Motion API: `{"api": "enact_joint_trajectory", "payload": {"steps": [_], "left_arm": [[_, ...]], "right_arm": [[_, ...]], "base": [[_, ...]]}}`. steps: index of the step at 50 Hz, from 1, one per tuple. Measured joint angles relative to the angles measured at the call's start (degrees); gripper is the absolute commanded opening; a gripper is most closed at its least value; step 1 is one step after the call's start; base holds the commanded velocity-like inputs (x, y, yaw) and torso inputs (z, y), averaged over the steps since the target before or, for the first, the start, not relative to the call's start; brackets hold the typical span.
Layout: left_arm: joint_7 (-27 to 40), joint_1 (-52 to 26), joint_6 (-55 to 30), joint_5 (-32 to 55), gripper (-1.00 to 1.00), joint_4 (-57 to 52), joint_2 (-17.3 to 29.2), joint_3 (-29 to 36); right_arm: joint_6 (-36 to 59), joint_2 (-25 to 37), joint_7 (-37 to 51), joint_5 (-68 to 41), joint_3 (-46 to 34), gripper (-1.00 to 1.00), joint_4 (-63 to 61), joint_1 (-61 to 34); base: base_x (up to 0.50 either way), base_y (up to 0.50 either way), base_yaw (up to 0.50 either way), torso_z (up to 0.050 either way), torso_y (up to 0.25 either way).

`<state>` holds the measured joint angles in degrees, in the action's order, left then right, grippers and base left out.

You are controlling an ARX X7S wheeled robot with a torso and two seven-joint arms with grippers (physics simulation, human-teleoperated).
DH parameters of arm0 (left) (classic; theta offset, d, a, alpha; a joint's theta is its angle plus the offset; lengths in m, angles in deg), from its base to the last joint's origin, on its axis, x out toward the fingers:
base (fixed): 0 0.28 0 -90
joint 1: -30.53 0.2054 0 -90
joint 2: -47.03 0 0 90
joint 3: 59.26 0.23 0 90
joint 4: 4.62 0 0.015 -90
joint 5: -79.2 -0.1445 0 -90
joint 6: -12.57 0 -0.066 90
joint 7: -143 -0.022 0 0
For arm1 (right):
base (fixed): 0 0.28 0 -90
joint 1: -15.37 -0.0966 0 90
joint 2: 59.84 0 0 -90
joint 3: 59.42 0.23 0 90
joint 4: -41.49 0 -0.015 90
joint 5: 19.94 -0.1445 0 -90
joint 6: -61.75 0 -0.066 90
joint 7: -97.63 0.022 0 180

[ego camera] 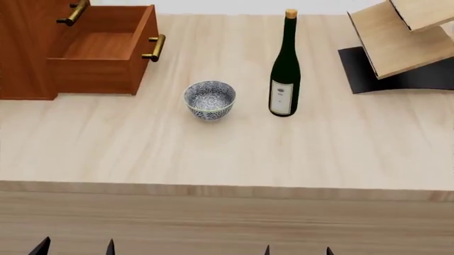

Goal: Put the bowl in the bottom drawer of the cabinet.

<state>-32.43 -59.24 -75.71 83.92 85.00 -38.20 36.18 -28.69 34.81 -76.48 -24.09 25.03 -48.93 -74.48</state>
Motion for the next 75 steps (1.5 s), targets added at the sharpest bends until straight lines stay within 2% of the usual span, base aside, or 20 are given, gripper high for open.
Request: {"api": "enact_joint_trajectory", "payload": {"steps": [31,45,75], "left_arm": [[1.9,-0.3,0.6,2.2,1.00,0.3,1.8,2.1],[2.6,0.2,-1.4,1.3,1.00,-3.5,3.4,3.8],[4.9,0.5,-13.7,3.0,1.00,-21.1,7.0,4.7]], "right_arm": [[0.2,1.9,2.3,-1.5,-2.2,1.00,-0.3,-0.3],[5.0,3.0,4.2,-1.7,-2.6,1.00,-4.8,-0.4],[23.1,6.9,6.0,-5.2,-2.8,1.00,-24.9,-2.4]], "base": [[0.00,0.00,0.00,0.050,0.000],[0.00,0.00,0.00,0.000,0.000],[0.00,0.00,0.00,0.000,0.000]]}}
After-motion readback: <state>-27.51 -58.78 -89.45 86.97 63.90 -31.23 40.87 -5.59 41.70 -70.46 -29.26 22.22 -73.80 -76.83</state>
